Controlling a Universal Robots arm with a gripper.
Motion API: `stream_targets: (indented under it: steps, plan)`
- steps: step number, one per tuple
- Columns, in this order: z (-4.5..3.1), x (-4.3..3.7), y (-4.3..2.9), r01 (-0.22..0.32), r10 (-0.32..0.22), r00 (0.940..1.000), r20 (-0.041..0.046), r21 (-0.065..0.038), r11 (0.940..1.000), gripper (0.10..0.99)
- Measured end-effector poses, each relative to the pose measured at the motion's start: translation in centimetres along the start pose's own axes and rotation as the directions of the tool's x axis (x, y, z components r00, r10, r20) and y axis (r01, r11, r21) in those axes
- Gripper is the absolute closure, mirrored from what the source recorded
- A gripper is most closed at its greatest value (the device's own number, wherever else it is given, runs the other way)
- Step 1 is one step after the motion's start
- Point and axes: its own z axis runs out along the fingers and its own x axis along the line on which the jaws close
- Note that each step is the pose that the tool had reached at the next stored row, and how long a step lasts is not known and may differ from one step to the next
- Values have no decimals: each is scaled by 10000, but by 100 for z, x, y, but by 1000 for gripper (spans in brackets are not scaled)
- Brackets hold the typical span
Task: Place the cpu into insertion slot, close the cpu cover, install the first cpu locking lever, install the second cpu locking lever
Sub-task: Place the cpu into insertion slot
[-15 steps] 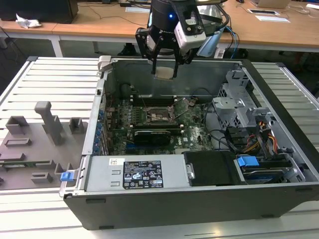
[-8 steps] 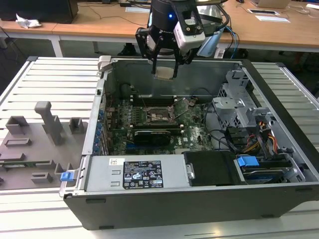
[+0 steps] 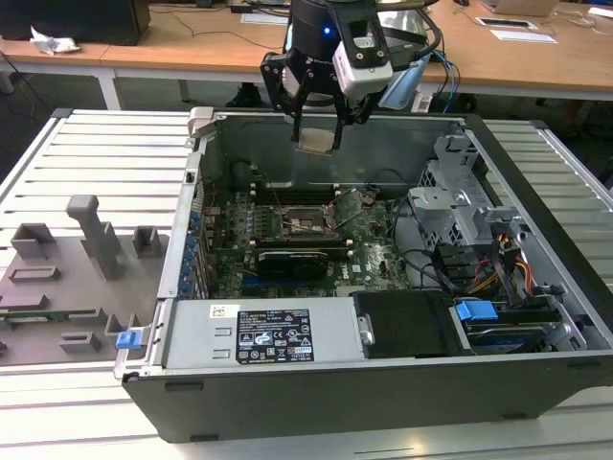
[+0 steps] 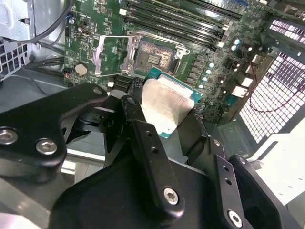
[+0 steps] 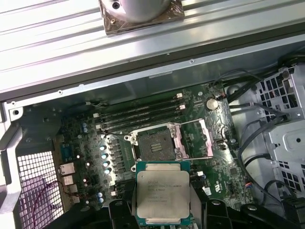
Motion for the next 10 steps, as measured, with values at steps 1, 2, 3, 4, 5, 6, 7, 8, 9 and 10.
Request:
stream_targets:
  steps: [1, 2, 3, 4, 5, 6, 7, 8, 9, 10]
  plan:
    - [0, 0, 0, -28, 28, 10000, 2, -1, 10000, 549]
    - [0, 0, 0, -46, 46, 10000, 4, -1, 10000, 549]
    - [0, 0, 0, -94, 94, 10000, 8, -2, 10000, 549]
    - [0, 0, 0, -146, 146, 9999, 13, -3, 9999, 549]
    - [0, 0, 0, -184, 184, 9998, 16, -4, 9998, 549]
    - [0, 0, 0, -225, 225, 9997, 20, -5, 9997, 549]
    - [0, 0, 0, -258, 258, 9997, 23, -5, 9997, 549]
    - [0, 0, 0, -297, 297, 9996, 26, -6, 9996, 549]
    - [0, 0, 0, -339, 339, 9994, 30, -7, 9994, 549]
    - [0, 0, 0, -369, 369, 9993, 33, -8, 9993, 549]
